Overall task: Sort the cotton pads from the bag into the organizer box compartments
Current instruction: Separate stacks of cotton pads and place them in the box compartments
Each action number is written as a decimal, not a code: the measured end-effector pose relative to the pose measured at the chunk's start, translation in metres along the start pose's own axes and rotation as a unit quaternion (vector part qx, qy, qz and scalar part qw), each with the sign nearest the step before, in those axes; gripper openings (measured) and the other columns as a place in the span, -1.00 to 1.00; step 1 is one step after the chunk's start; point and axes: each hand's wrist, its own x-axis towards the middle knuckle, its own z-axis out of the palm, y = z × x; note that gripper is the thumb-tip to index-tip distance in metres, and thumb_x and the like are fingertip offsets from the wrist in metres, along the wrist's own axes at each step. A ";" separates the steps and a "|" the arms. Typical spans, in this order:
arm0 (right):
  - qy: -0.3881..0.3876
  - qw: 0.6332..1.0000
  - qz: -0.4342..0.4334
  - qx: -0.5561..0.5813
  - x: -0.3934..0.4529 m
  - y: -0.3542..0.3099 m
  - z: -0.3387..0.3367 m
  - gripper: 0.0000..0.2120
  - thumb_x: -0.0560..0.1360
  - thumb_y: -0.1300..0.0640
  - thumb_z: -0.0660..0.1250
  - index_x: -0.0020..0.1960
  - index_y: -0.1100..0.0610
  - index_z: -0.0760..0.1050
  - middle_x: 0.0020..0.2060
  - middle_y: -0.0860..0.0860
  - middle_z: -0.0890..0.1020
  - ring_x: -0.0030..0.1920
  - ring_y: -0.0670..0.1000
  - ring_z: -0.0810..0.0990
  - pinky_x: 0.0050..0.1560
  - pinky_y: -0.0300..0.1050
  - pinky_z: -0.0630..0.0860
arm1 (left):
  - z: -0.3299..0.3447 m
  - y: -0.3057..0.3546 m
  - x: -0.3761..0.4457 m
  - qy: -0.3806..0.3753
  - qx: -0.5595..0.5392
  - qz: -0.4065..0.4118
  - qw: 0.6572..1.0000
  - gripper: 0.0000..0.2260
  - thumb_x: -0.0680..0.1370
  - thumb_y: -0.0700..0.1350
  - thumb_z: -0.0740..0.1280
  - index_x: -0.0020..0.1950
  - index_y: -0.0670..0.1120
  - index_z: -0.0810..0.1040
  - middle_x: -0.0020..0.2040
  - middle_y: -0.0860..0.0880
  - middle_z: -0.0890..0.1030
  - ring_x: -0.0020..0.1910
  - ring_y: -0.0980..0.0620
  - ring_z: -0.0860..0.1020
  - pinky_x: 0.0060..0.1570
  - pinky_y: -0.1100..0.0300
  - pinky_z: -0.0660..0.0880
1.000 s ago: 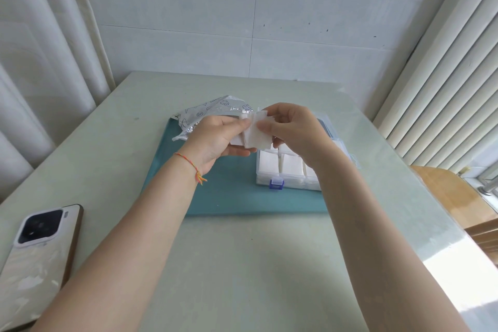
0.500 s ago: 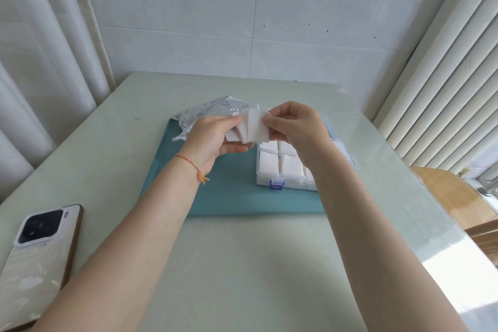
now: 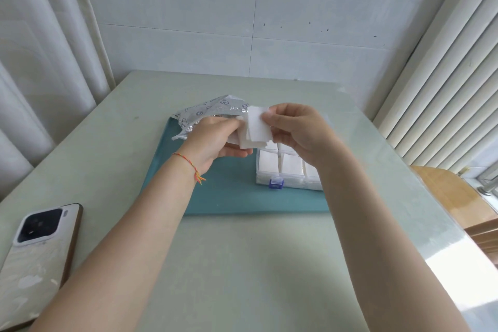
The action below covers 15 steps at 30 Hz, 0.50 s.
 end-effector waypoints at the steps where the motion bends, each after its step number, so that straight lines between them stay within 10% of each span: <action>1: 0.002 1.000 0.005 -0.023 0.000 0.002 0.003 -0.91 0.51 0.27 0.40 -0.16 0.18 0.56 -0.35 0.02 0.60 -0.37 -0.02 0.54 -0.30 -0.19 0.46 | 0.000 0.001 -0.001 -0.008 -0.003 0.001 1.000 -0.80 0.60 -0.19 0.26 0.00 -0.29 0.62 -0.24 -0.22 0.67 -0.30 -0.13 0.66 -0.34 0.16 0.60; 15: 0.063 0.993 0.003 -0.100 0.000 0.006 0.010 -0.90 0.52 0.21 0.42 -0.11 0.23 0.55 -0.38 0.04 0.58 -0.46 -0.04 0.47 -0.41 -0.22 0.40 | 0.001 0.000 -0.003 -0.052 -0.006 0.025 0.998 -0.82 0.59 -0.13 0.34 0.03 -0.25 0.63 -0.13 -0.22 0.68 -0.28 -0.12 0.67 -0.32 0.19 0.61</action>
